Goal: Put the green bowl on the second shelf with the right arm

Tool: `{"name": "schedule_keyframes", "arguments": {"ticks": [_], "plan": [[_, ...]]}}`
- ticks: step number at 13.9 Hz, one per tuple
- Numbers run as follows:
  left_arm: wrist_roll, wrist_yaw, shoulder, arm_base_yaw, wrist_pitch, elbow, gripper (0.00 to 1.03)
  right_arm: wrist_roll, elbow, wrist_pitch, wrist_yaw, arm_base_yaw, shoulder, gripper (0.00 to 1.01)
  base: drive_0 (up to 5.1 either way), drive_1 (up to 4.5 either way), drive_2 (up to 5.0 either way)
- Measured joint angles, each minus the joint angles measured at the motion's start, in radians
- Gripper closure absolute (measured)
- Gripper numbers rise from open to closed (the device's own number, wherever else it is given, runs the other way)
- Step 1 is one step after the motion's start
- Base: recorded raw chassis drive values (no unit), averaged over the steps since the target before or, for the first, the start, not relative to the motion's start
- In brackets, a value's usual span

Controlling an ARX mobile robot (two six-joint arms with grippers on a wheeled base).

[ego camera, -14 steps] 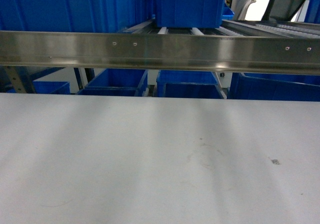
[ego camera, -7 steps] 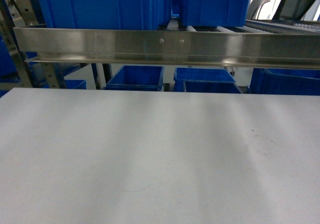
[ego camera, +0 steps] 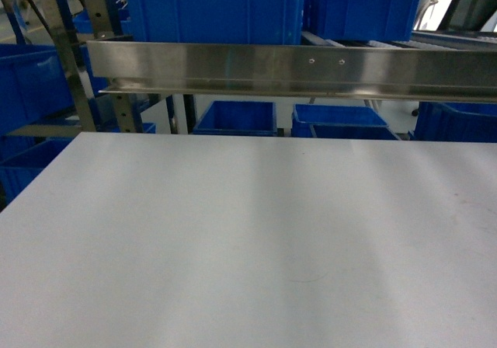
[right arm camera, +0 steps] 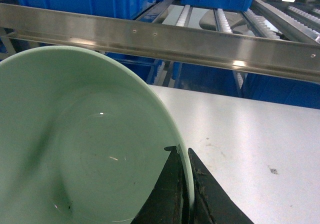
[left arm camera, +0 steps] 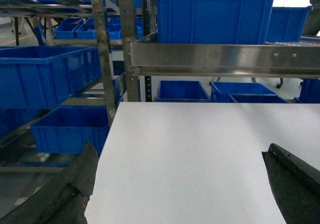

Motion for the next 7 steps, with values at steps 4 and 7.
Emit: {"name": "schedule_keyframes", "arguments": {"ticks": [4, 7], "plan": [[0.0, -0.001, 0.0, 0.0, 0.0, 0.0, 0.05, 0.0, 0.0, 0.001, 0.0, 0.0, 0.0, 0.99, -4.9, 2.44, 2.4], [0.0, 0.0, 0.0, 0.0, 0.0, 0.0, 0.05, 0.0, 0.0, 0.0, 0.0, 0.0, 0.0, 0.99, -4.9, 2.44, 2.4]]}}
